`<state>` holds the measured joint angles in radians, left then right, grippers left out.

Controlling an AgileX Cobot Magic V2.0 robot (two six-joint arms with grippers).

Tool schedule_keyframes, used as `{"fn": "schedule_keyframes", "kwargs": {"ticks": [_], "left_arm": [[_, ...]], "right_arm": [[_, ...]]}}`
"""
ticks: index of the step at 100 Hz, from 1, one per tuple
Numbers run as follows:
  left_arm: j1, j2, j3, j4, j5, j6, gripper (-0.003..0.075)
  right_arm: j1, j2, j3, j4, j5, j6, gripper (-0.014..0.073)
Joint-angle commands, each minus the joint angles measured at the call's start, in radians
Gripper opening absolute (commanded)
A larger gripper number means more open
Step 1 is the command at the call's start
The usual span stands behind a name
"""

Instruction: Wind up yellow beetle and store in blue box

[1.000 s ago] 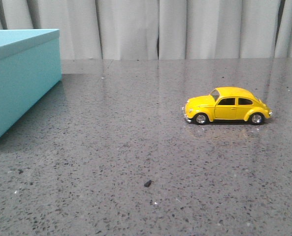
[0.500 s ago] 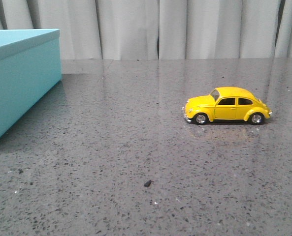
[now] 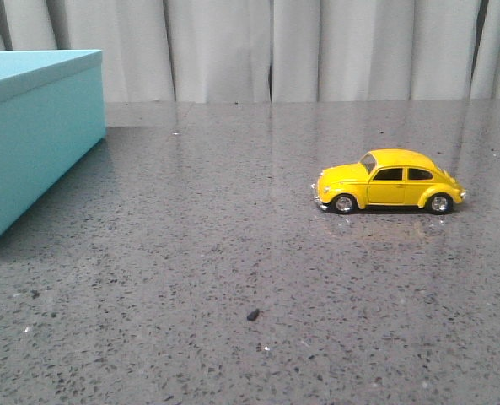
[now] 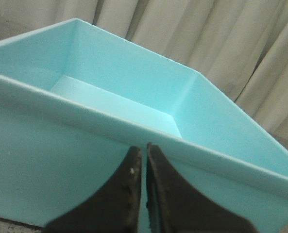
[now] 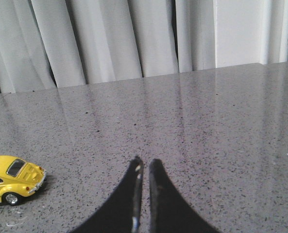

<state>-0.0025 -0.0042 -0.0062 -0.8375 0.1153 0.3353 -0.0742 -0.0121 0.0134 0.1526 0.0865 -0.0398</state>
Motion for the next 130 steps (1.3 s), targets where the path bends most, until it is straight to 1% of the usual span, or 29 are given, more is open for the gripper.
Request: {"fn": "schedule_keyframes", "kwargs": {"ticks": [1,55,59,64,69,74,76,81,86,90,97,106,120,130], "left_arm": [[-0.008,-0.032,0.045,-0.013,-0.048,0.001,-0.0020],[-0.008,-0.032,0.045,-0.013,-0.046,0.001,-0.0020],[-0.008,-0.032,0.045,-0.037,-0.046,0.001,-0.0020],[-0.008,-0.032,0.045,-0.110,-0.046,0.001,-0.0020],[-0.008,-0.032,0.045,-0.181,-0.046,0.001,-0.0019],[-0.008,-0.032,0.045,-0.212,-0.044,0.001,-0.0019],[-0.008,-0.032,0.045,-0.214,-0.042,0.001,-0.0019],[-0.008,-0.032,0.036,-0.212,-0.028,0.001,-0.0020],[-0.008,-0.032,0.024,-0.204,0.001,0.003,-0.0020],[-0.008,-0.030,0.012,-0.187,0.036,0.003,-0.0020],[-0.008,-0.025,-0.022,-0.137,0.089,0.003,-0.0020],[-0.008,0.000,-0.084,-0.060,0.121,0.005,-0.0020],[-0.008,0.089,-0.218,0.085,0.169,0.032,-0.0020],[-0.008,0.180,-0.323,0.155,0.220,0.032,-0.0020]], "right_arm": [[-0.006,-0.005,0.026,0.007,-0.074,-0.002,-0.0048],[-0.006,-0.005,0.026,0.009,-0.074,-0.002,-0.0048],[-0.006,-0.005,0.026,0.009,-0.074,-0.002,-0.0048],[-0.006,-0.005,0.026,0.024,-0.074,0.000,-0.0048],[-0.006,-0.005,0.026,0.083,-0.086,0.000,-0.0048],[-0.006,-0.005,0.026,0.199,-0.108,0.000,-0.0048],[-0.006,-0.005,0.026,0.233,-0.117,0.000,-0.0048],[-0.006,-0.005,0.019,0.379,-0.130,0.000,-0.0048],[-0.006,-0.005,0.009,0.494,-0.133,0.000,-0.0048],[-0.006,-0.005,-0.004,0.543,-0.127,0.000,-0.0048],[-0.006,-0.005,-0.044,0.552,-0.086,0.000,-0.0050],[-0.006,-0.001,-0.123,0.531,0.030,-0.015,-0.0049],[-0.006,0.062,-0.277,0.525,0.221,-0.158,-0.0049],[-0.006,0.166,-0.396,0.519,0.307,-0.259,-0.0049]]}}
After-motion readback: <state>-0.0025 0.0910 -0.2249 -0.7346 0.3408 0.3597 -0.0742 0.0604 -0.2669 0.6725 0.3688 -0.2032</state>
